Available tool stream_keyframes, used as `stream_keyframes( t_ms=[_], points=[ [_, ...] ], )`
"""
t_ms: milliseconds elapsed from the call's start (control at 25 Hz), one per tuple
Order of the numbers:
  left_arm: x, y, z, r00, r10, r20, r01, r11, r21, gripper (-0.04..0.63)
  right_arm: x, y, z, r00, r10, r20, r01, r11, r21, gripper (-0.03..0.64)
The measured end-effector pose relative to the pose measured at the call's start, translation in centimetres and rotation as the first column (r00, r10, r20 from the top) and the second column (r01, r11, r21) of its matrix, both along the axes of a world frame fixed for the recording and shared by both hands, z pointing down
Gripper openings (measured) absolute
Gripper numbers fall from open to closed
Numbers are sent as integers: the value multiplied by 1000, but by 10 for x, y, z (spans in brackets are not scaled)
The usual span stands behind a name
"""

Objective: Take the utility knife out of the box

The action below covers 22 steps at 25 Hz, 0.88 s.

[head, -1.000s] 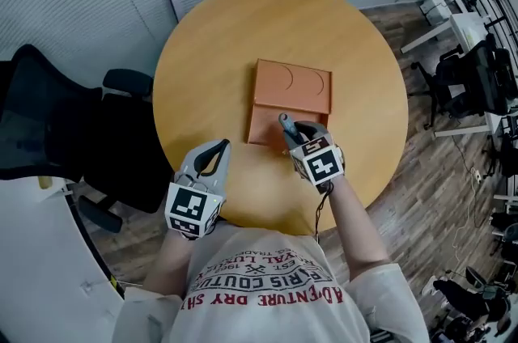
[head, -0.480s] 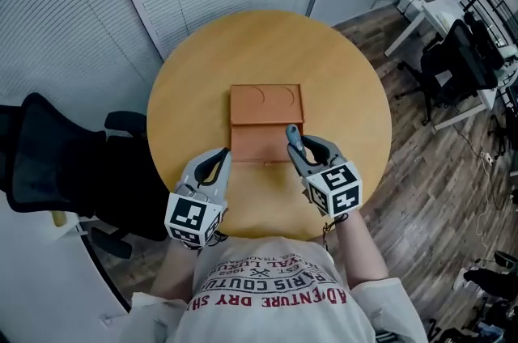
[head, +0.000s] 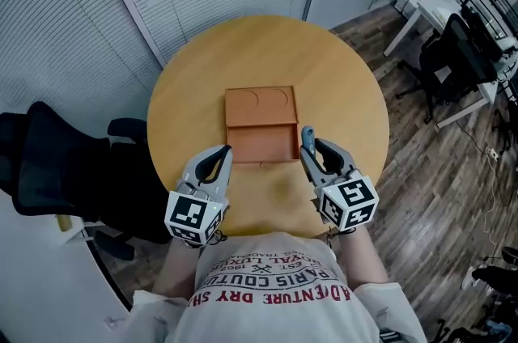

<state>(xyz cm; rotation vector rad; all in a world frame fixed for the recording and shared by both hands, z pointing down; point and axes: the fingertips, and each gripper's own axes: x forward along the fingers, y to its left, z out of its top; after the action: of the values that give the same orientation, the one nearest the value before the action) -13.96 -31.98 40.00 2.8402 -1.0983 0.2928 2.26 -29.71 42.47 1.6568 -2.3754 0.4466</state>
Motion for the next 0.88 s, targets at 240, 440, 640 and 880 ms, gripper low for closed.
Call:
stream_keyframes(
  t_ms=[240, 440, 640, 880],
  points=[
    [3, 2, -1, 1000, -4, 8, 4, 1000, 13, -5, 3, 1, 9, 1000, 1, -13, -1, 1000, -10, 133],
    [-1, 0, 1, 1000, -19, 13, 19, 1000, 9, -5, 3, -5, 3, 996, 24, -84, -20, 998, 51, 132],
    [-3, -3, 3, 999, -35, 15, 35, 999, 0, -5, 0, -8, 4, 996, 12, -86, -7, 999, 54, 132],
    [-5, -8, 7, 999, -43, 18, 44, 999, -15, -6, -4, -13, 7, 997, 1, -79, 3, 999, 51, 132]
  ],
)
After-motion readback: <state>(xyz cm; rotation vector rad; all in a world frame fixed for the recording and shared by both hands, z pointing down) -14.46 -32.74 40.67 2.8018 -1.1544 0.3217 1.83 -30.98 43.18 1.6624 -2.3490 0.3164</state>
